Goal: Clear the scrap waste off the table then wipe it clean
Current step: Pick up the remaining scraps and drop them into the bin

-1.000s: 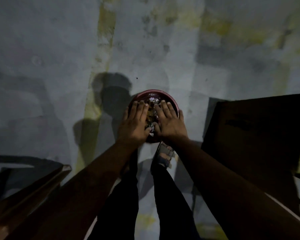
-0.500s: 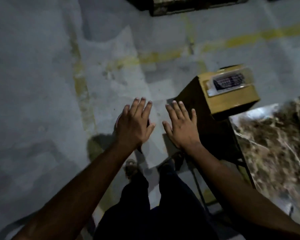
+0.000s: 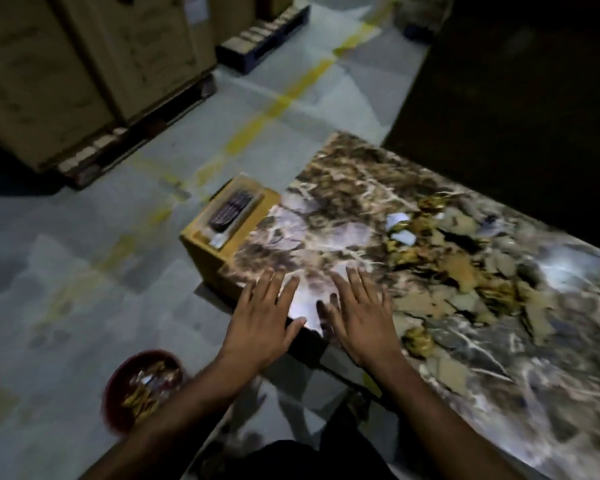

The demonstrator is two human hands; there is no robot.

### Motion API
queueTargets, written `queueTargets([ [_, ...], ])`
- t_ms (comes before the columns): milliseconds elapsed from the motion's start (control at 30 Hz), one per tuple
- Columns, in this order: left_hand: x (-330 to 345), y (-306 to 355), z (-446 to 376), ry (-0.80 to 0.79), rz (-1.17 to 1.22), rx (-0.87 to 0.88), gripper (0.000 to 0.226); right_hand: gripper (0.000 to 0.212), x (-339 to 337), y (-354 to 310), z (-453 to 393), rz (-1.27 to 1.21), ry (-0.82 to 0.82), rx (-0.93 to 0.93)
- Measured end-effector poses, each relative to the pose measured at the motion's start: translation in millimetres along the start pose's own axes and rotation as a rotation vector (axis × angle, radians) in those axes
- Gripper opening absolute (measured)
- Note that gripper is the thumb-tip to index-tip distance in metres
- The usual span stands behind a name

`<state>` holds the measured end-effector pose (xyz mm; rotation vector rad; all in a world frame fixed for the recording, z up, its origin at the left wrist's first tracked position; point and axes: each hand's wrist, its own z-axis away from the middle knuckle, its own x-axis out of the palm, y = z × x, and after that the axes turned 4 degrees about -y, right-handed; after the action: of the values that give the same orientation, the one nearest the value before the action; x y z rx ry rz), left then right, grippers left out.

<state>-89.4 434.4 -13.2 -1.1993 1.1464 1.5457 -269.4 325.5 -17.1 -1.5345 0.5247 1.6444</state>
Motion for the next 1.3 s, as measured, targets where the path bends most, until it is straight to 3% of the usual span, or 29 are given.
queueTargets([
  [267,53,148,-94,-0.205,-0.042,0.212,0.081,0.067,-11,207,39,-0.096,-0.024,0.233],
  [433,78,208,-105,-0.255,-0.099,0.397,0.097,0.075,-1,288,89,-0.264,-0.020,0.351],
  [600,102,220,-108,-0.275,-0.133,0.468,0.095,0.088,48,272,122,-0.103,-0.221,0.315],
  [800,112,214,-153,-0.323,-0.102,0.526,0.080,0.090,50,258,86,-0.009,-0.036,0.443],
  [967,109,214,-182,-0.353,-0.012,0.550,0.083,0.087,33,261,42,0.004,-0.055,0.489],
  [1100,93,202,-193,-0.176,0.047,0.625,0.082,0.079,16,282,38,-0.088,0.116,0.436],
  [1200,81,185,-213,-0.054,0.126,0.464,0.082,0.081,0,325,42,-0.216,0.189,0.542],
  [1300,76,174,-242,-0.100,0.266,0.259,0.092,0.089,-7,361,35,-0.283,0.095,0.604],
])
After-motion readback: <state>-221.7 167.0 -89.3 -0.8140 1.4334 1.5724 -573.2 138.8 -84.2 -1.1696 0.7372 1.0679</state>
